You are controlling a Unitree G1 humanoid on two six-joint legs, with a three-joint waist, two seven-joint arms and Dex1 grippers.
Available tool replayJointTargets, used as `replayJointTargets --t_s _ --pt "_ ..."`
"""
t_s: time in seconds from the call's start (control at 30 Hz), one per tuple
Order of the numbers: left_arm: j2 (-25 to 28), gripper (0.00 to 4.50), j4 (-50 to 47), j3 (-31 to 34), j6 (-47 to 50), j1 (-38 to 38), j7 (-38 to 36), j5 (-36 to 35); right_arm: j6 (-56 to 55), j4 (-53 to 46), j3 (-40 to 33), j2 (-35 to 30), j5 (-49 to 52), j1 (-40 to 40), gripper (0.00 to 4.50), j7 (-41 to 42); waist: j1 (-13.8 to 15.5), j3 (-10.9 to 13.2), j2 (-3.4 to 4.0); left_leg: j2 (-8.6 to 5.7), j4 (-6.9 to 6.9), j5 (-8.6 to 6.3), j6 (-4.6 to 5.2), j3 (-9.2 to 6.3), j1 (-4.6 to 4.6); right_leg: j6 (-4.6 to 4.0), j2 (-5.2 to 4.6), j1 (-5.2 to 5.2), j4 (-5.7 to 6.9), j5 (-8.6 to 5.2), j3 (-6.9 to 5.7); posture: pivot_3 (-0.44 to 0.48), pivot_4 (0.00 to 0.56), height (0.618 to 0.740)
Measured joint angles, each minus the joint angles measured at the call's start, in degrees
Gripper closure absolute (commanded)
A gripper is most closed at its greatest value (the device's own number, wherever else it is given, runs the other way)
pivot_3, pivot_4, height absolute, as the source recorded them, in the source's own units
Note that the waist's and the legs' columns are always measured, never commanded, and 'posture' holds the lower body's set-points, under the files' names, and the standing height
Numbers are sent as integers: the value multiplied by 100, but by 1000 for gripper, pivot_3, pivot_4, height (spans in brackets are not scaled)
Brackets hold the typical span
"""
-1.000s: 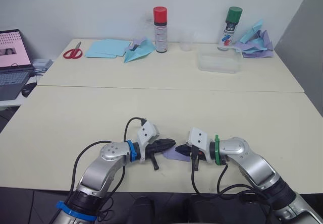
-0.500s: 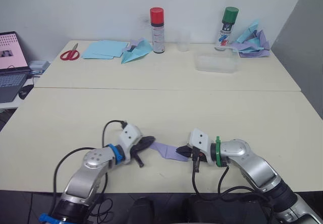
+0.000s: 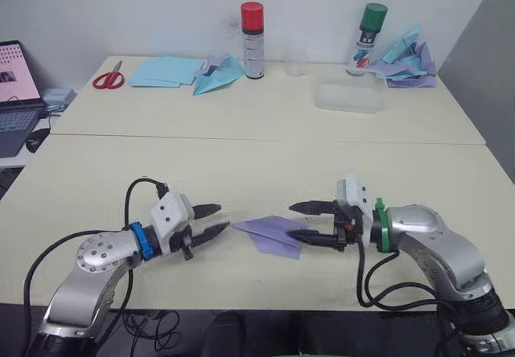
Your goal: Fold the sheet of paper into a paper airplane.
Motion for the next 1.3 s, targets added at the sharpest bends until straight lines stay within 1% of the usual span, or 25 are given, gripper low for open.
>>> replayJointTargets --t_s 0.1,0.17,0.2,0.27,0.33,0.5,0.67,0.83,1.13,1.17,1.2,1.3 --pt "51 600 -269 5 -221 240 -222 -19 -122 -162 79 -290 -15 105 1399 202 -1 1 -1 0 -1 -2 -1 0 1 1 -1 0 -1 -3 0 0 150 740" --pt "105 600 -428 7 -369 404 -364 -17 -300 -94 235 -299 -228 205 1399 173 -9 3 -2 2 -1 -3 -1 2 3 -1 0 0 0 -4 1 0 150 740" --pt "136 586 -476 8 -469 492 -435 -13 -452 7 380 -288 -430 224 1571 131 -18 4 -1 3 -2 -3 -1 3 6 -3 0 -1 3 -5 3 0 150 740" --pt "140 581 -548 10 -584 601 -505 -12 -662 206 583 -216 -768 233 1945 18 -18 4 -1 4 -2 -3 -1 2 7 -4 1 -2 5 -6 0 0 150 740" --pt "139 581 -576 23 -614 664 -506 -12 -871 435 782 -64 -1097 226 2628 -170 -16 5 1 4 -2 -3 -1 1 6 -5 2 -5 7 -6 0 0 150 740" --pt "132 581 -736 137 -592 756 -378 -39 -1036 804 1005 212 -1531 142 2628 -489 -15 5 0 2 -1 -3 -1 7 1 -5 2 -8 6 -6 5 0 150 740" --pt "138 581 -1022 213 -395 893 -309 -245 -1056 1069 1111 306 -1836 -103 2628 -608 -13 5 0 2 0 -3 -1 4 3 -4 2 -7 8 -6 2 0 150 740" --pt "151 581 -1069 249 -83 792 -205 -404 -1058 1233 1270 364 -2012 -224 2628 -599 -10 6 1 1 1 -3 -1 4 3 -4 3 -6 10 -6 2 0 150 740" --pt "163 581 -1238 256 206 646 -13 -527 -817 1409 1406 603 -2244 -513 2628 -758 -8 5 0 0 3 -3 -1 2 3 -3 2 -2 10 -6 1 0 150 740" --pt "163 581 -1262 256 224 646 -7 -552 -775 1457 1440 605 -2278 -515 3009 -761 -8 5 0 -1 3 -3 -1 3 3 -3 2 -2 10 -6 2 0 150 740" --pt "163 581 -1282 256 262 646 1 -574 -738 1492 1461 609 -2300 -515 3205 -757 -7 5 0 -1 3 -3 -1 4 3 -3 2 -2 10 -6 3 0 150 740" --pt "161 581 -1315 266 359 641 57 -678 -646 1515 1481 605 -2346 -520 4322 -728 -8 5 0 0 4 -3 -1 2 4 -3 2 -2 11 -5 1 0 150 740"
